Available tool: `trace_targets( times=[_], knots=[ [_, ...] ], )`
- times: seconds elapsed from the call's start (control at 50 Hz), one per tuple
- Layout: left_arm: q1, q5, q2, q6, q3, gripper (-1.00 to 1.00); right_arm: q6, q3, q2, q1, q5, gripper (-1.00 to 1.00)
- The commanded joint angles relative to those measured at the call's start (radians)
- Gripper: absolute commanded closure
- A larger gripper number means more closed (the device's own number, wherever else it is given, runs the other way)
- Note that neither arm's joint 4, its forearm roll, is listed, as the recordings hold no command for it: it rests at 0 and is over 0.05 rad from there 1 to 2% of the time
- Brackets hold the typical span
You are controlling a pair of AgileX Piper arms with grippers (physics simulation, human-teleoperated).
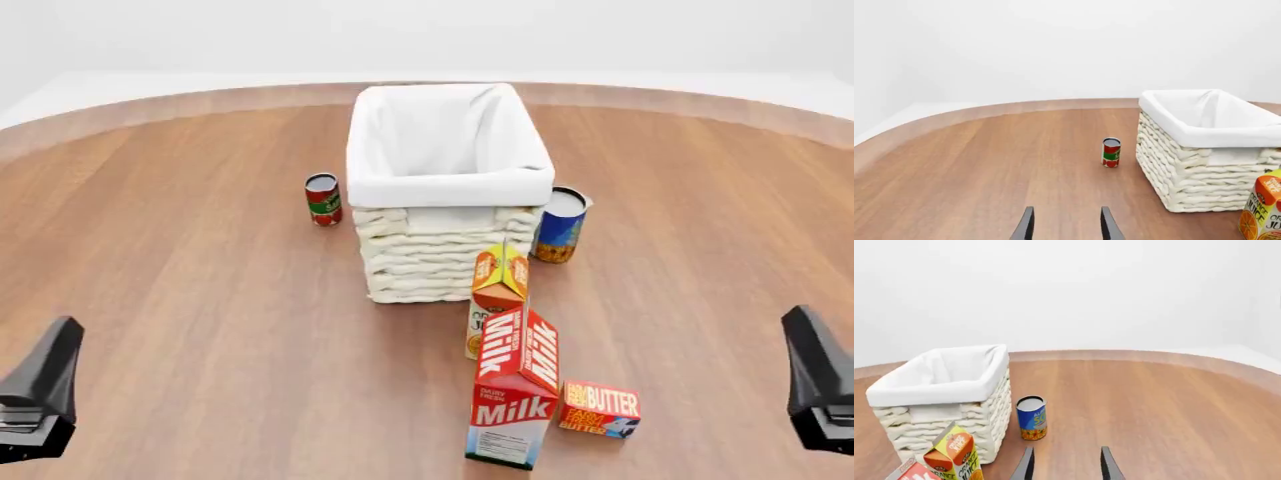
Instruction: Pick up the butter and put it in the basket.
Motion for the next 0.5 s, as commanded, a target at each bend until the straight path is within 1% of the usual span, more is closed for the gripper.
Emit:
trace_targets(
  times=[0.02, 0.04, 0.1, 0.12, 0.14, 0.16, 0.18, 0.22, 0.24, 0.26, 0.28, 0.3, 0.32, 0.34, 0.36, 0.38, 0.46, 0.48, 0.5],
  knots=[
    [0.000, 0.000, 0.000, 0.000, 0.000, -1.00, -0.046, -0.037, 0.006, -0.002, 0.080, -1.00],
    [0.000, 0.000, 0.000, 0.000, 0.000, -1.00, -0.030, -0.045, 0.013, -0.003, 0.089, -1.00],
    [0.000, 0.000, 0.000, 0.000, 0.000, -1.00, -0.036, -0.099, 0.017, -0.016, 0.124, -1.00],
    [0.000, 0.000, 0.000, 0.000, 0.000, -1.00, -0.070, -0.112, 0.019, 0.001, 0.135, -1.00],
    [0.000, 0.000, 0.000, 0.000, 0.000, -1.00, -0.097, -0.123, 0.027, -0.002, 0.139, -1.00],
    [0.000, 0.000, 0.000, 0.000, 0.000, -1.00, -0.091, -0.145, 0.004, -0.005, 0.160, -1.00],
    [0.000, 0.000, 0.000, 0.000, 0.000, -1.00, -0.087, -0.164, 0.028, 0.008, 0.170, -1.00],
    [0.000, 0.000, 0.000, 0.000, 0.000, -1.00, -0.127, -0.204, 0.057, 0.017, 0.180, -1.00],
    [0.000, 0.000, 0.000, 0.000, 0.000, -1.00, -0.139, -0.228, 0.079, 0.027, 0.187, -1.00],
    [0.000, 0.000, 0.000, 0.000, 0.000, -1.00, -0.150, -0.249, 0.117, 0.018, 0.183, -1.00],
    [0.000, 0.000, 0.000, 0.000, 0.000, -1.00, -0.181, -0.265, 0.151, 0.023, 0.177, -1.00],
    [0.000, 0.000, 0.000, 0.000, 0.000, -1.00, -0.181, -0.265, 0.152, 0.023, 0.177, -1.00],
    [0.000, 0.000, 0.000, 0.000, 0.000, -1.00, -0.196, -0.288, 0.161, 0.021, 0.182, -1.00],
    [0.000, 0.000, 0.000, 0.000, 0.000, -1.00, -0.218, -0.310, 0.183, 0.031, 0.190, -1.00],
    [0.000, 0.000, 0.000, 0.000, 0.000, -1.00, -0.251, -0.327, 0.203, 0.044, 0.196, -1.00],
    [0.000, 0.000, 0.000, 0.000, 0.000, -1.00, -0.273, -0.349, 0.206, 0.039, 0.206, -1.00],
    [0.000, 0.000, 0.000, 0.000, 0.000, -1.00, -0.330, -0.443, 0.254, 0.069, 0.261, -1.00],
    [0.000, 0.000, 0.000, 0.000, 0.000, -1.00, -0.326, -0.460, 0.277, 0.073, 0.271, -1.00],
    [0.000, 0.000, 0.000, 0.000, 0.000, -1.00, -0.352, -0.472, 0.299, 0.082, 0.278, -1.00]
  ],
)
